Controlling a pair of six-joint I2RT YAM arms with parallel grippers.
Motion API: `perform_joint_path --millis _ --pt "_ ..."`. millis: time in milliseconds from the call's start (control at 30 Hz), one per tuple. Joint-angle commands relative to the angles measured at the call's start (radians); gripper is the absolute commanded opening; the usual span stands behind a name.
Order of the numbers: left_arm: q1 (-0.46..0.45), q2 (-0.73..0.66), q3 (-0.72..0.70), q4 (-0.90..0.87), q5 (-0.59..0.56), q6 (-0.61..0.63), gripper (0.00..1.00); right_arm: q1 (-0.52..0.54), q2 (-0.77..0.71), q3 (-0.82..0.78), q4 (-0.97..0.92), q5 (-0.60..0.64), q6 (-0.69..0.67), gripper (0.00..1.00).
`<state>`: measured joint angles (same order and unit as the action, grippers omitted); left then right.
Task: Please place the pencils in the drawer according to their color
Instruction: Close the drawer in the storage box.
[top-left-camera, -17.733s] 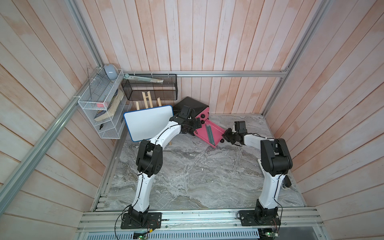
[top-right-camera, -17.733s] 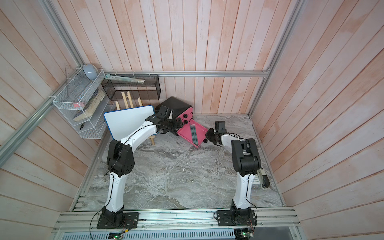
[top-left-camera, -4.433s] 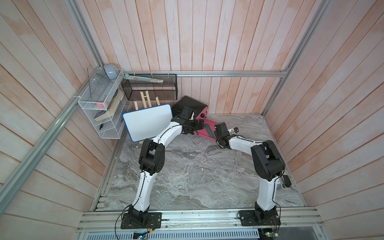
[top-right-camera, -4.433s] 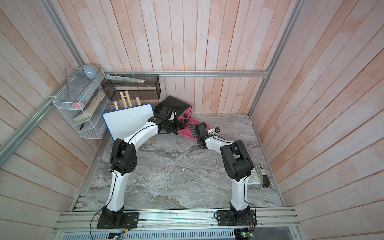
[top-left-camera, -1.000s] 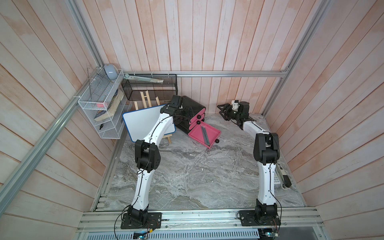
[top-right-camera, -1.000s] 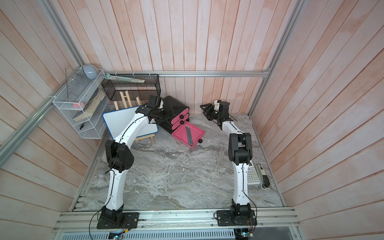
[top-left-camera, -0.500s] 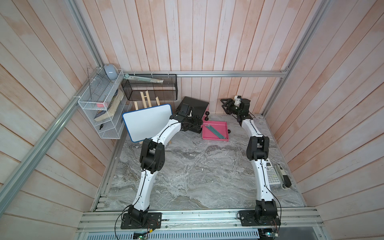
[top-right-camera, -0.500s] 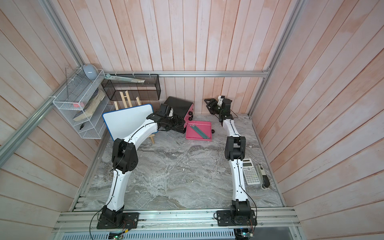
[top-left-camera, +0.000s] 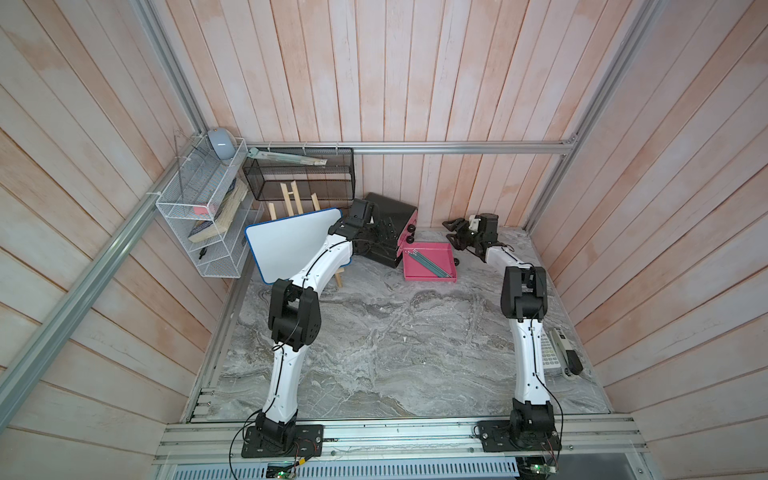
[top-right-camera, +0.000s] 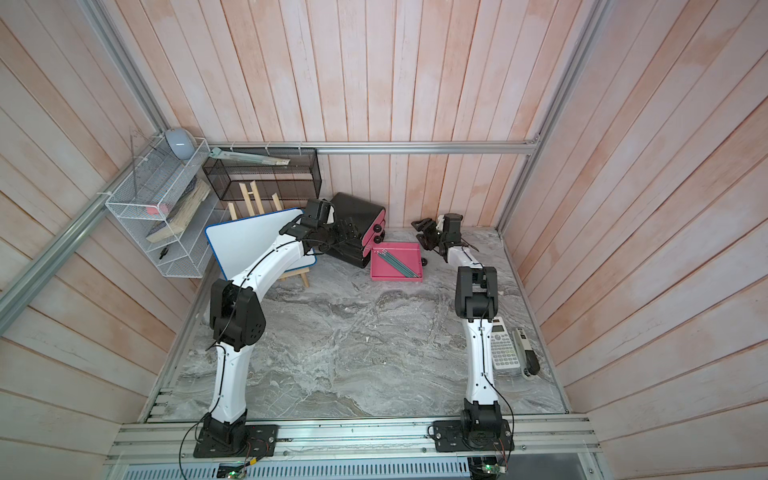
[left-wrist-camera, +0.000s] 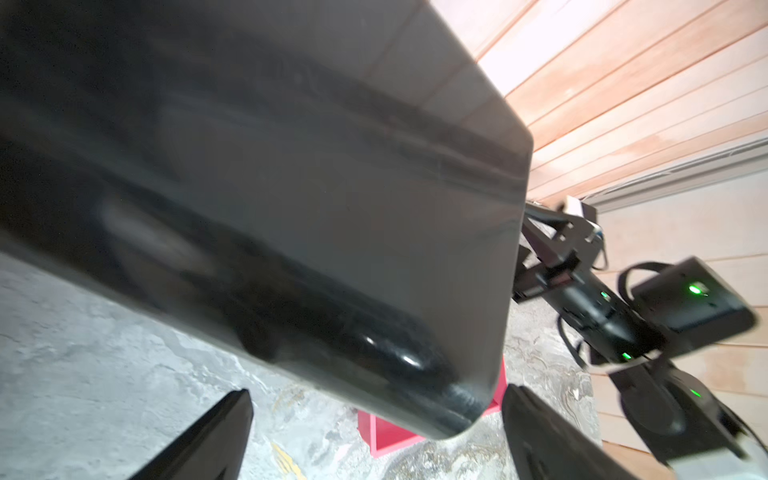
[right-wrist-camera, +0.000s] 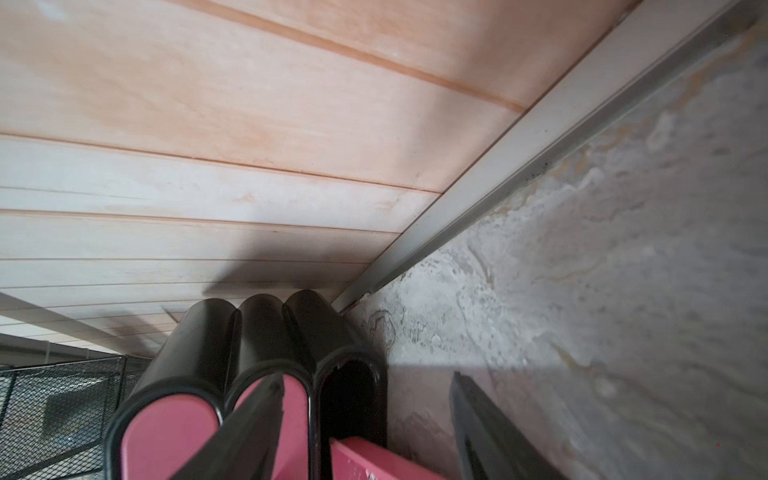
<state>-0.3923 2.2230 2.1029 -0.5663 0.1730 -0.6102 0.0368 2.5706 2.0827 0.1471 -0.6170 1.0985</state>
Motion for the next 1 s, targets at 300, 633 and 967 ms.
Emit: perform_joint_path --millis 300,633,967 --pt "0.024 0.051 0.140 -0.088 -0.033 0.061 1.00 0.001 -0.043 0.031 -0.157 -0.007 -0.189 0.68" --pt "0.027 0.105 0.181 -0.117 0.053 0.090 1.00 0.039 -0.226 -0.268 -0.147 -0.066 -0.309 0.60" --pt "0.027 0.116 0.175 -0.121 0.123 0.100 1.00 0.100 -0.506 -0.782 0.050 -0.098 -0.255 0.53"
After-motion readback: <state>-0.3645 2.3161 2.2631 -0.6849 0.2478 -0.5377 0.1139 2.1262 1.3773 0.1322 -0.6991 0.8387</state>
